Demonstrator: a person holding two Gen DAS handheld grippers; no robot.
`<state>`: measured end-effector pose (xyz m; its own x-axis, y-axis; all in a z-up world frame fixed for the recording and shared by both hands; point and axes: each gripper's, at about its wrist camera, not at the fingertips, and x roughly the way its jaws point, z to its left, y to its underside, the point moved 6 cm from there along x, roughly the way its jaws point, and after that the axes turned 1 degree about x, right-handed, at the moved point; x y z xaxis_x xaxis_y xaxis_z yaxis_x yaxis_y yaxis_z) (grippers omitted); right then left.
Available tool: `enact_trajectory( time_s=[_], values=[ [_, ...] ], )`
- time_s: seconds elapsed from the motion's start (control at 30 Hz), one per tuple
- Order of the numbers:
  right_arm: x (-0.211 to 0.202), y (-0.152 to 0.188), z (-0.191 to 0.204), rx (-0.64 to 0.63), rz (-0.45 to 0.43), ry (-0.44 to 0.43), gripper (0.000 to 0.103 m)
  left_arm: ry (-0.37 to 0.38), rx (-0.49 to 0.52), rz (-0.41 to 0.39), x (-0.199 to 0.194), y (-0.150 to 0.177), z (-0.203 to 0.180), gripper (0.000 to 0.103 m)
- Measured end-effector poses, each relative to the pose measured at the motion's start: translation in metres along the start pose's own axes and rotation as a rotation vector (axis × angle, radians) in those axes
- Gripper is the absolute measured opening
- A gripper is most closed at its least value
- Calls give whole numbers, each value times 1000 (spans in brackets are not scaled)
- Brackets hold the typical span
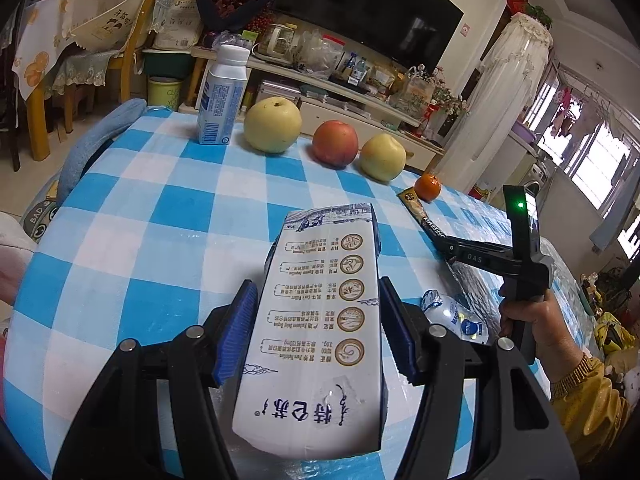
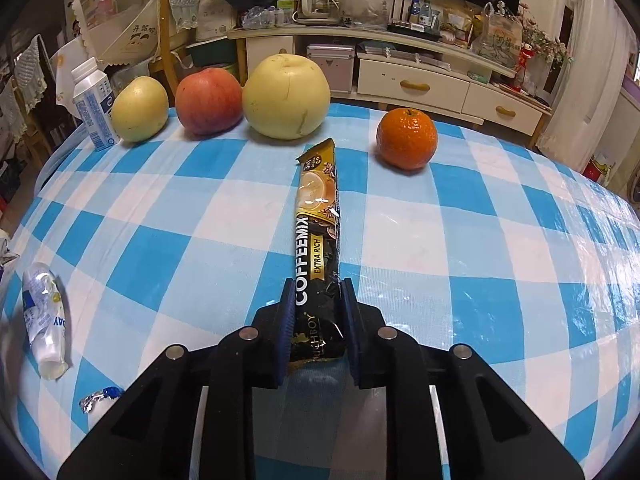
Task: Collect trash
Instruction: 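Grasp the COFFEEMIX stick with the right tool and lift it, then carry the biscuit box to the pink bin while the right tool carries the coffee stick there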
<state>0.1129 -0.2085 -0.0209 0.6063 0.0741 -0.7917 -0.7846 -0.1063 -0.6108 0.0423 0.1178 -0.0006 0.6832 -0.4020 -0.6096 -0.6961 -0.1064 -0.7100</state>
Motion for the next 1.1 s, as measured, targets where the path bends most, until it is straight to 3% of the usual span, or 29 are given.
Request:
enact_trajectory(
  time_s=[0.4, 0.63, 0.83, 1.1],
  values=[
    [-52, 0, 12, 11, -102, -54, 21, -22, 56, -20, -12, -1, -9, 62],
    [-83, -2, 34, 35, -138, -165, 21, -61, 65, -55, -27, -4, -5, 62],
    [-110, -1, 75, 32, -159, -293, 21, -92, 74, -91, -43, -8, -1, 62],
    [-138, 5, 133, -34, -177, -400, 21, -182, 64, -157, -69, -16, 17, 62]
  ],
)
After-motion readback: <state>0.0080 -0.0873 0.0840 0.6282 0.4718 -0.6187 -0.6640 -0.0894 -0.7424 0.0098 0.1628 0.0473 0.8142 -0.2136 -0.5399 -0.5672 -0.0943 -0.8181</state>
